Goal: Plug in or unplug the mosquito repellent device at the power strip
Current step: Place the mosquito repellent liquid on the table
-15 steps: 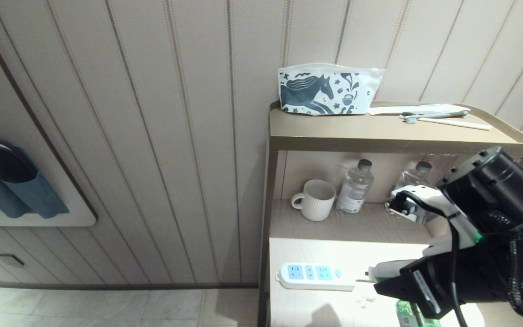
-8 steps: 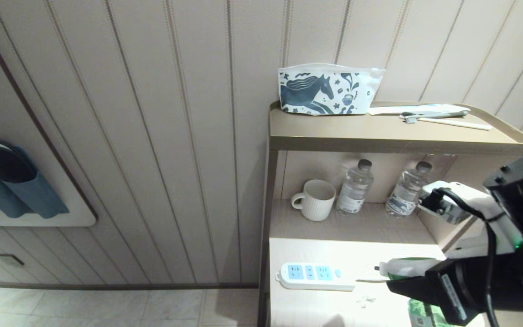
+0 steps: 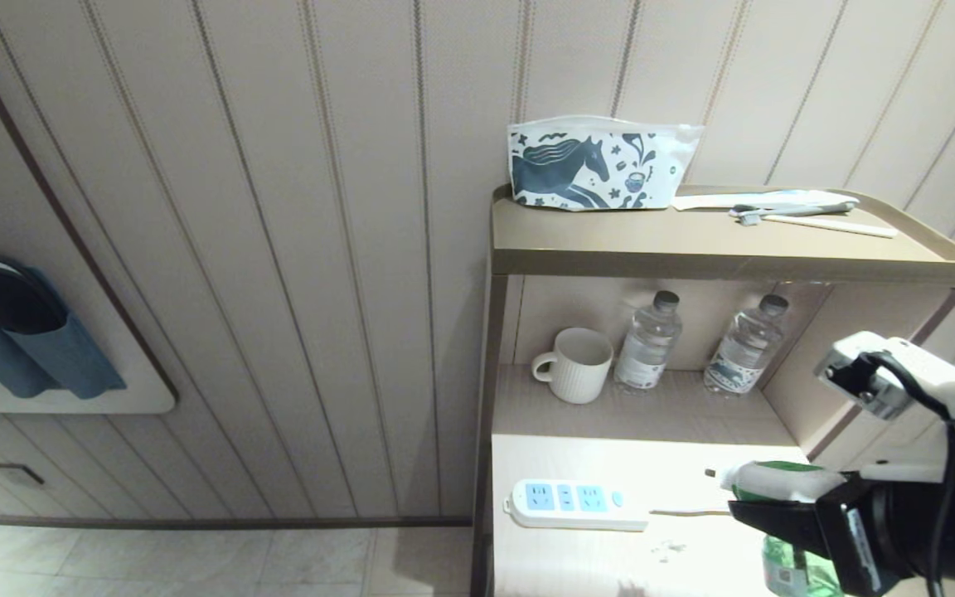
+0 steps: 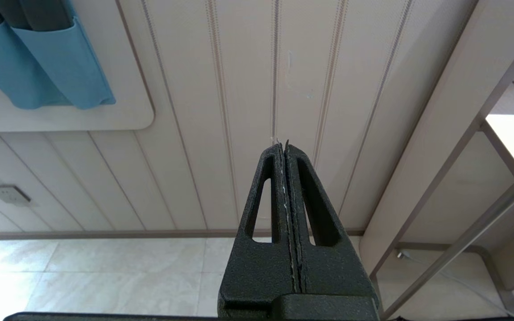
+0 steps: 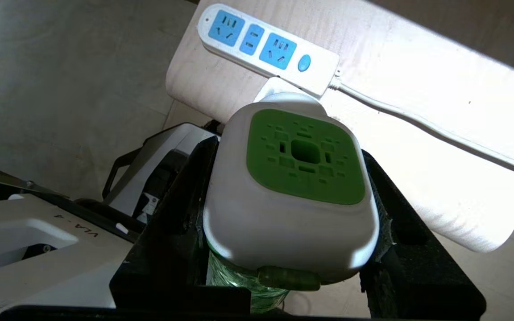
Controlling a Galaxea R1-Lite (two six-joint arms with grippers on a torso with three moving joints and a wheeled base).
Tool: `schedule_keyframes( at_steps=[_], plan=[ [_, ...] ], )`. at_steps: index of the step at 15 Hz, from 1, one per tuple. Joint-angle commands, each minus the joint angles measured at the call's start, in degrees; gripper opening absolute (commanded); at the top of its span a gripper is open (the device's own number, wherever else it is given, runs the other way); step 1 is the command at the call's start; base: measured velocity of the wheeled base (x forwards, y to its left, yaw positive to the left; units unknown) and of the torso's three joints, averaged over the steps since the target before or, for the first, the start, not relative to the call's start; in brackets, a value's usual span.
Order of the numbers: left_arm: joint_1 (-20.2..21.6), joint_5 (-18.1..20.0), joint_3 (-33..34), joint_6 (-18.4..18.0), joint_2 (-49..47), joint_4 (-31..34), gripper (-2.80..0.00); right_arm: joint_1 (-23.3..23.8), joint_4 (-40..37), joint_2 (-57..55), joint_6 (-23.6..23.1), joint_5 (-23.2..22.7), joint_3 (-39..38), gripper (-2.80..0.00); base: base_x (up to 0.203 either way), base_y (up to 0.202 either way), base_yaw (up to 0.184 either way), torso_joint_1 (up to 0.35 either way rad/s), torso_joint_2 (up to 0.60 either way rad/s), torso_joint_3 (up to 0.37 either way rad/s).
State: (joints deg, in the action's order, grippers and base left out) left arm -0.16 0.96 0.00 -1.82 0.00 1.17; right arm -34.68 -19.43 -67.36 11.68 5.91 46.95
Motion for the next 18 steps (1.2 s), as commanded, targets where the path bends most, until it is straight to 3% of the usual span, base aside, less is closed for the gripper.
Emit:
schedule_keyframes(
  at_steps=[1,4,8,11,14,16,18],
  plan=[
    [0.0,-0.1,0.0,0.1,-0.2,0.1,-2.80,0.3,0.9,2.0,0.0,0.5,-1.8,-2.80,0.000,0.000,0.000,0.000,0.00,0.000],
    [0.0,0.0,0.0,0.1,-0.2,0.1,-2.80,2.2,4.0,6.0,-0.6,1.4,-4.1,-2.80,0.000,0.000,0.000,0.000,0.00,0.000],
    [0.0,0.0,0.0,0.1,-0.2,0.1,-2.80,10.3,5.3,8.8,-2.6,4.9,-5.9,-2.80,0.000,0.000,0.000,0.000,0.00,0.000],
    [0.0,0.0,0.0,0.1,-0.2,0.1,-2.80,11.9,18.1,13.3,-7.9,6.3,-11.3,-2.80,0.000,0.000,0.000,0.000,0.00,0.000],
    [0.0,0.0,0.0,0.1,-0.2,0.1,-2.80,16.7,27.8,14.7,-9.9,12.4,-14.7,-2.80,0.000,0.000,0.000,0.000,0.00,0.000],
    [0.0,0.0,0.0,0.1,-0.2,0.1,-2.80,18.7,32.8,14.5,-11.0,16.5,-16.0,-2.80,0.000,0.000,0.000,0.000,0.00,0.000],
    [0.0,0.0,0.0,0.1,-0.2,0.1,-2.80,18.4,33.7,15.1,-11.1,16.6,-17.2,-2.80,0.000,0.000,0.000,0.000,0.00,0.000]
  ],
)
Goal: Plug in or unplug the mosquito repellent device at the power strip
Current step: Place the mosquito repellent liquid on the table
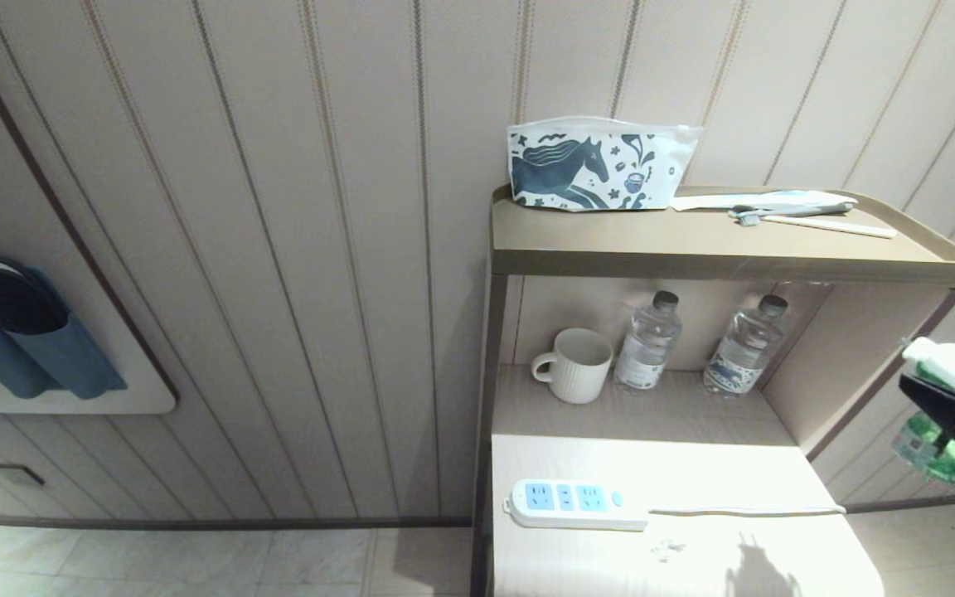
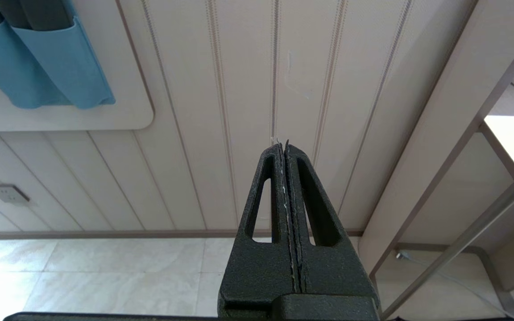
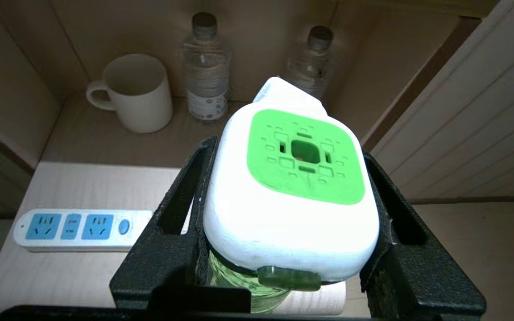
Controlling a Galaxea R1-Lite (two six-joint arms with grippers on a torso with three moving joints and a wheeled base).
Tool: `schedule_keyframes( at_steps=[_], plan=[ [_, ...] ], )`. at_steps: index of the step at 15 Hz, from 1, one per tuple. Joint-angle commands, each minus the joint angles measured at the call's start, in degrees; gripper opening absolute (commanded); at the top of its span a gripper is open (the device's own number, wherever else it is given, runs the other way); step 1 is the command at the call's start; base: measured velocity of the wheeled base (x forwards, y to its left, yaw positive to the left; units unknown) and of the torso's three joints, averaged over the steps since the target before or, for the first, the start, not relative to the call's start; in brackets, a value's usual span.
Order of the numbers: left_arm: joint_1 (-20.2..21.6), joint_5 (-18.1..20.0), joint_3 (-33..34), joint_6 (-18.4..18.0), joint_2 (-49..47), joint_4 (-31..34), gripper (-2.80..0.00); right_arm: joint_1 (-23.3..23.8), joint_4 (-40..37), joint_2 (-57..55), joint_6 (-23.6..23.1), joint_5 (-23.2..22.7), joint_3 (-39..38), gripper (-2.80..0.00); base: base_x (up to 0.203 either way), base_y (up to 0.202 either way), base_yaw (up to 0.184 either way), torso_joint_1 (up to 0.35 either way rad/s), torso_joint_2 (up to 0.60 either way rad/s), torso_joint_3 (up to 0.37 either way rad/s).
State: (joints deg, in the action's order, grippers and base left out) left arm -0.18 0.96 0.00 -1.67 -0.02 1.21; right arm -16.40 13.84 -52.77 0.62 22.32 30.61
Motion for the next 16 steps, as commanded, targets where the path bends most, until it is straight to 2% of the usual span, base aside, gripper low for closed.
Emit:
schedule_keyframes(
  at_steps=[1,16],
  plan=[
    [0.0,0.0,0.0,0.0,-0.2,0.0,-2.80,0.1,0.4,0.7,0.0,0.1,-0.8,-2.80,0.000,0.000,0.000,0.000,0.00,0.000],
    [0.0,0.0,0.0,0.0,-0.2,0.0,-2.80,0.0,-0.8,1.5,-0.4,0.1,1.3,-2.80,0.000,0.000,0.000,0.000,0.00,0.000]
  ],
)
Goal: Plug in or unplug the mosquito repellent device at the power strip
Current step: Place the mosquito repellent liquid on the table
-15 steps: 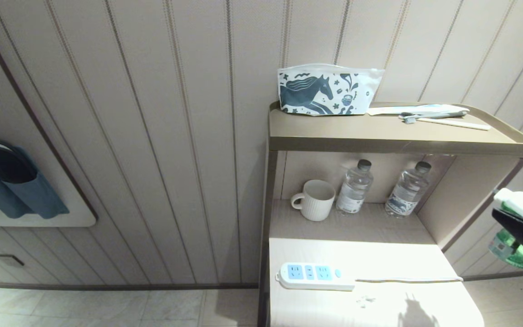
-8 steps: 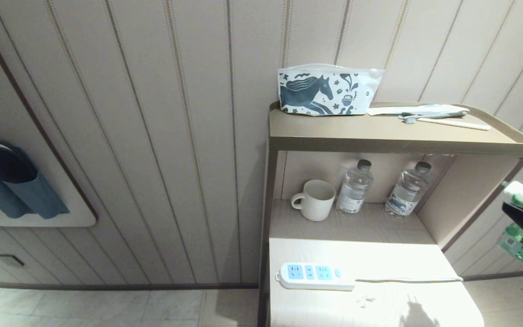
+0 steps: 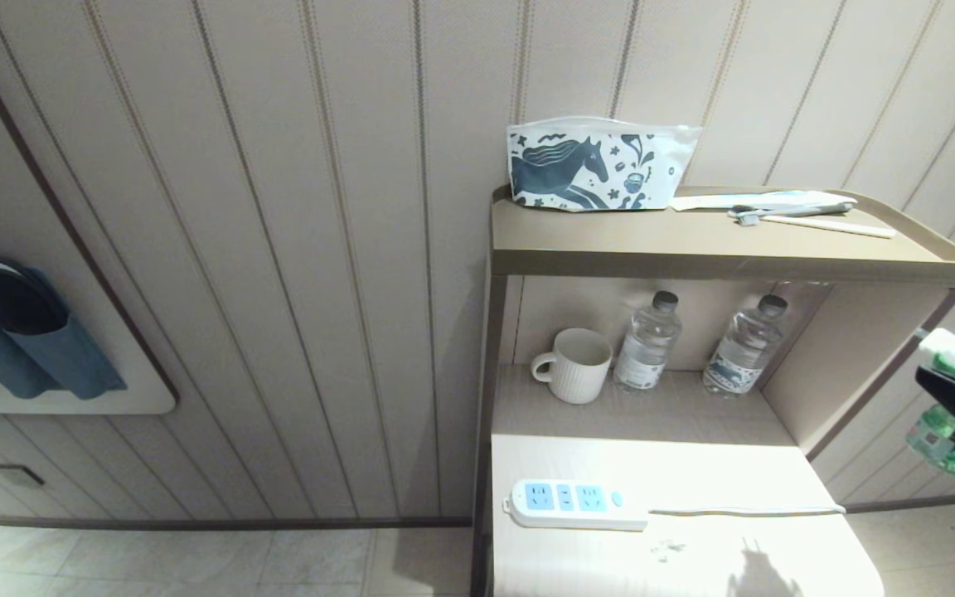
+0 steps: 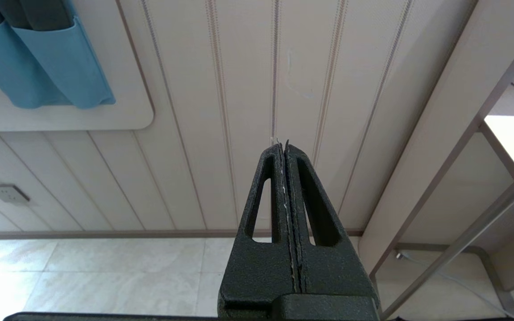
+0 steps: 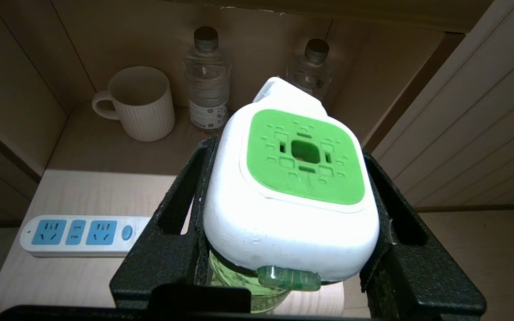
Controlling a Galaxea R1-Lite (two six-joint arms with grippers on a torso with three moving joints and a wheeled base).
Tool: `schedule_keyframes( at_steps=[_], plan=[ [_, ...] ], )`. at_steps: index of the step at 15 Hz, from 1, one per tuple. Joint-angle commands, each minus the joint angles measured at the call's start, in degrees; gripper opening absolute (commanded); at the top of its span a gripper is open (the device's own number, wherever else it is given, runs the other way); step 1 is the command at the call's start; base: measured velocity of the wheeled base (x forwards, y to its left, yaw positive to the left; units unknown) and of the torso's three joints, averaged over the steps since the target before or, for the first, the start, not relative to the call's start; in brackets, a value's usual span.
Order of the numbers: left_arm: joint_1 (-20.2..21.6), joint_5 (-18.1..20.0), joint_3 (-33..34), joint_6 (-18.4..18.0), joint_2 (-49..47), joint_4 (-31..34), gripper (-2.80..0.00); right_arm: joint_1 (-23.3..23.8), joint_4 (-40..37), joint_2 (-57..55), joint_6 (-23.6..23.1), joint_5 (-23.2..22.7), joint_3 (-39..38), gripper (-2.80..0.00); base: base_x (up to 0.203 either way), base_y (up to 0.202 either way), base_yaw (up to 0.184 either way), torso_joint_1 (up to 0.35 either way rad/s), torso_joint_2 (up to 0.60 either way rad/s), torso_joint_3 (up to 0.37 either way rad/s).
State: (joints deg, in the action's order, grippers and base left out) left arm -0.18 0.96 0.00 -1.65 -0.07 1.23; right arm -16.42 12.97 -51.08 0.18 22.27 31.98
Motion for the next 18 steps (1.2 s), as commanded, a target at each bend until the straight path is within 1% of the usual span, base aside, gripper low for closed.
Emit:
schedule_keyframes(
  at_steps=[1,4,8,14,18],
  plan=[
    [0.0,0.0,0.0,0.0,-0.1,0.0,-2.80,0.0,0.0,-0.1,0.0,0.1,-0.1,-2.80,0.000,0.000,0.000,0.000,0.00,0.000],
    [0.0,0.0,0.0,0.0,-0.1,0.0,-2.80,0.0,0.0,-0.2,0.0,0.1,0.0,-2.80,0.000,0.000,0.000,-0.021,0.04,0.026],
    [0.0,0.0,0.0,0.0,-0.1,0.0,-2.80,0.1,0.0,0.3,-0.1,0.4,0.5,-2.80,0.000,0.000,0.000,-0.159,0.36,0.190],
    [0.0,0.0,0.0,0.0,-0.1,0.0,-2.80,0.3,-0.1,0.2,-0.1,0.5,2.8,-2.80,0.000,0.000,0.000,-0.240,0.53,0.286],
    [0.0,0.0,0.0,0.0,-0.1,0.0,-2.80,0.4,-0.1,0.4,-1.0,0.6,3.1,-2.80,0.000,0.000,0.000,-0.228,0.52,0.289]
  ],
)
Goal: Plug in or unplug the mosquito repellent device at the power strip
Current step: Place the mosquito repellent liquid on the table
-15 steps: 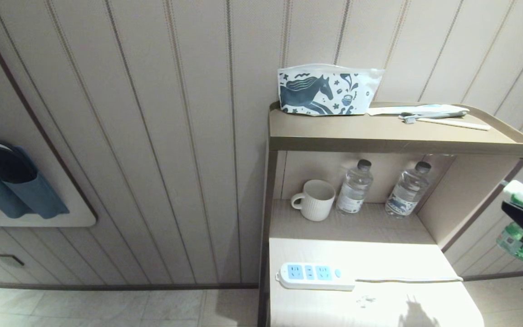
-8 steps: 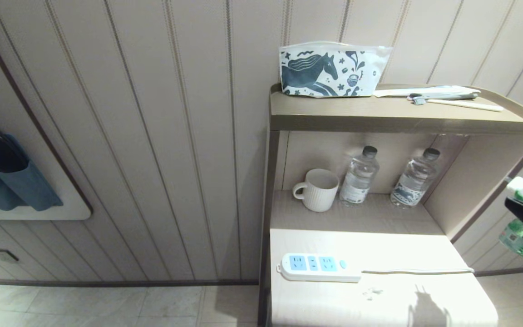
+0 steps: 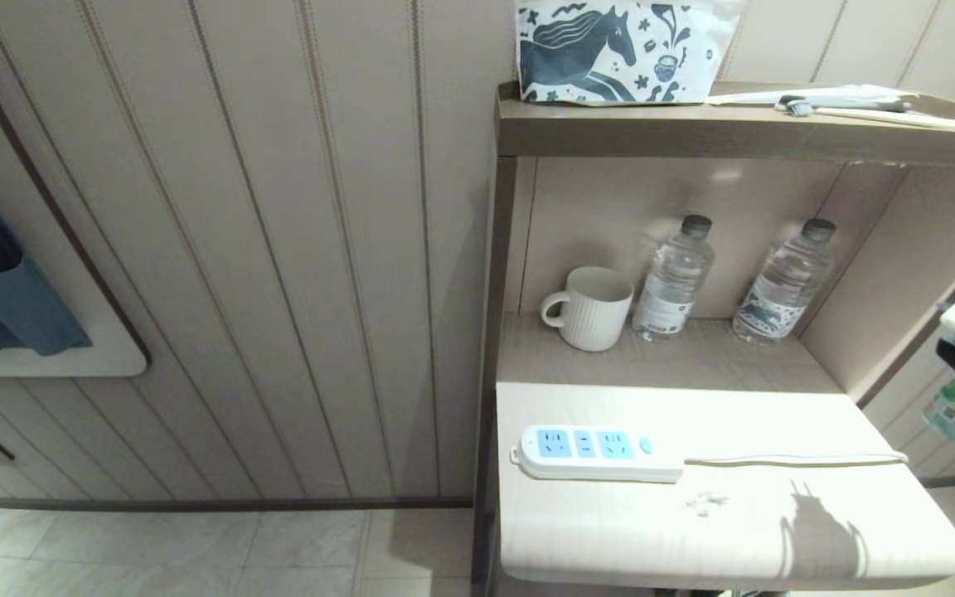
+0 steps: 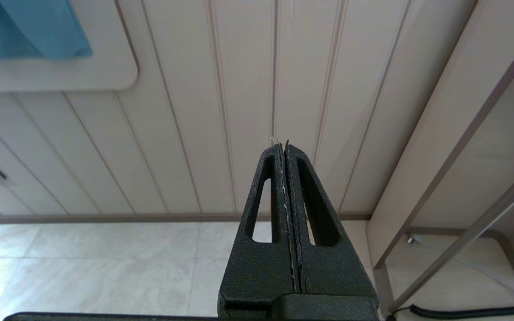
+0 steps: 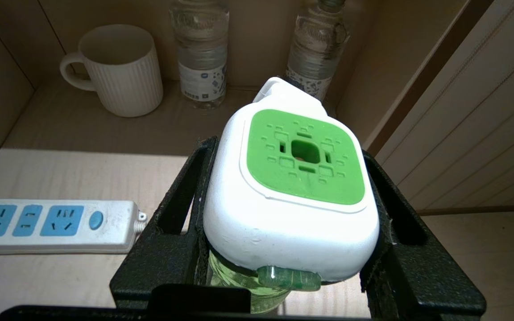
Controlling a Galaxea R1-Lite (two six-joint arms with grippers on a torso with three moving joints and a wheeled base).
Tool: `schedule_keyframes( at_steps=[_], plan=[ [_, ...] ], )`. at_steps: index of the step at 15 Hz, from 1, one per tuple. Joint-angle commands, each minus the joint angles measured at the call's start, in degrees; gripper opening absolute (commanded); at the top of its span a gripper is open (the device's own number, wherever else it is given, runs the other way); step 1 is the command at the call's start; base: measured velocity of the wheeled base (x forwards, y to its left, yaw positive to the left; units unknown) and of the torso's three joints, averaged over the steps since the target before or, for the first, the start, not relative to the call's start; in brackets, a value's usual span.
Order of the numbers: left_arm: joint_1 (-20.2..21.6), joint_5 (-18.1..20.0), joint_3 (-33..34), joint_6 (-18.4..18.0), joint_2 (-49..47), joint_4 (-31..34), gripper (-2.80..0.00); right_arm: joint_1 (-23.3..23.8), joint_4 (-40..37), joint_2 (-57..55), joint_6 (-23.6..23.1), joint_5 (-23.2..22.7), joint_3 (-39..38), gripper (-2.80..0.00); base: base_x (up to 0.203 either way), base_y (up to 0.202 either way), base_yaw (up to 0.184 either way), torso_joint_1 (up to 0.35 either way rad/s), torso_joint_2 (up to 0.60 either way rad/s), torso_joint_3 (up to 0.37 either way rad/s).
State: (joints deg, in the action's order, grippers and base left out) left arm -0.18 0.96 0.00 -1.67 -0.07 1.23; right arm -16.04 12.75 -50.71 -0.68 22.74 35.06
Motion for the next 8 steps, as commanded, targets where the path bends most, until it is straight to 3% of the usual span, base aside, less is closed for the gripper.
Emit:
schedule_keyframes(
  at_steps=[1,6,8],
  plan=[
    [0.0,0.0,0.0,0.0,-0.1,0.0,-2.80,0.0,0.1,0.0,-0.1,0.1,0.0,-2.80,0.000,0.000,0.000,-0.222,0.52,0.290],
    [0.0,0.0,0.0,0.0,-0.1,0.0,-2.80,-0.4,0.3,0.6,-0.2,-0.6,-0.7,-2.80,0.000,0.000,0.000,-0.206,0.50,0.286],
    [0.0,0.0,0.0,0.0,-0.1,0.0,-2.80,-1.4,0.2,2.6,-0.2,-2.3,-1.1,-2.80,0.000,0.000,0.000,-0.113,0.28,0.168]
  ],
)
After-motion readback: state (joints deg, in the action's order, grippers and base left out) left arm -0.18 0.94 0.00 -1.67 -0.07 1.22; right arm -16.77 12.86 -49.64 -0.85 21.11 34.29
